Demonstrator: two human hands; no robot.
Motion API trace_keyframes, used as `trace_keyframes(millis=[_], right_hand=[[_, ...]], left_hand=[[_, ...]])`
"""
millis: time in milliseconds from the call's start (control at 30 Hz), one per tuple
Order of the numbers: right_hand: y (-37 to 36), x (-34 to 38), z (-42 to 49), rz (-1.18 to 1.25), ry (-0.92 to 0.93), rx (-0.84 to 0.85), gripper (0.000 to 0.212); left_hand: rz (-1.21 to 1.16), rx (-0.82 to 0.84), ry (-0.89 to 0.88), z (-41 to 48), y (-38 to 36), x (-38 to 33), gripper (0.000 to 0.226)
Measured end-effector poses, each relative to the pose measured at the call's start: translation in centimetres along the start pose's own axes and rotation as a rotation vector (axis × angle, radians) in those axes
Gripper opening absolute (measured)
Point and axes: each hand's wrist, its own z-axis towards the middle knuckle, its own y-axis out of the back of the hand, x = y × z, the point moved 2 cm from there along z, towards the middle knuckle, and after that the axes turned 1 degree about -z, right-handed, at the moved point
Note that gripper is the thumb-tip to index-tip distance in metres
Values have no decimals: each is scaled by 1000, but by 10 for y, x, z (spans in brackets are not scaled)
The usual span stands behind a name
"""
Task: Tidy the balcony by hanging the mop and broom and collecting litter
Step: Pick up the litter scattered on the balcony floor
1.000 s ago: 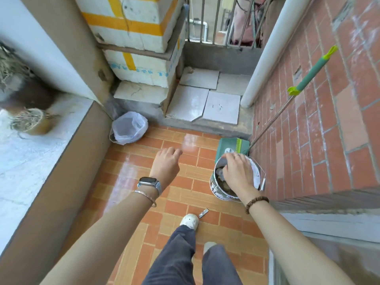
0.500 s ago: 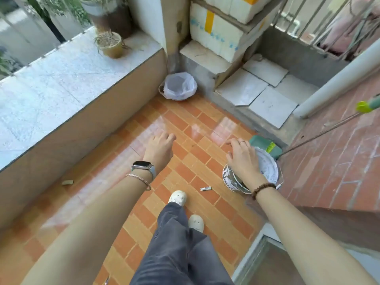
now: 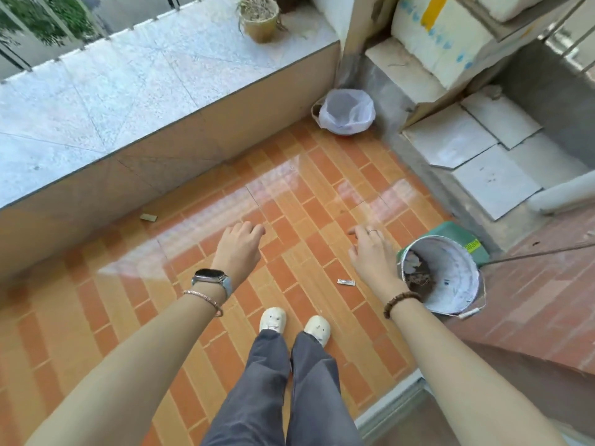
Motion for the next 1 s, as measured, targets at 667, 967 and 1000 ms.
trace_keyframes(millis=[667, 967, 1000], right_hand=[[-207, -61, 33, 160, -349, 122, 30], [-396, -193, 22, 127, -565, 145, 28], [-418, -204, 21, 122, -570, 141, 27]], left_hand=[[-106, 143, -99, 55, -198, 47, 37], [-101, 184, -287, 132, -412, -1, 36], [-100, 193, -313, 139, -436, -7, 36]])
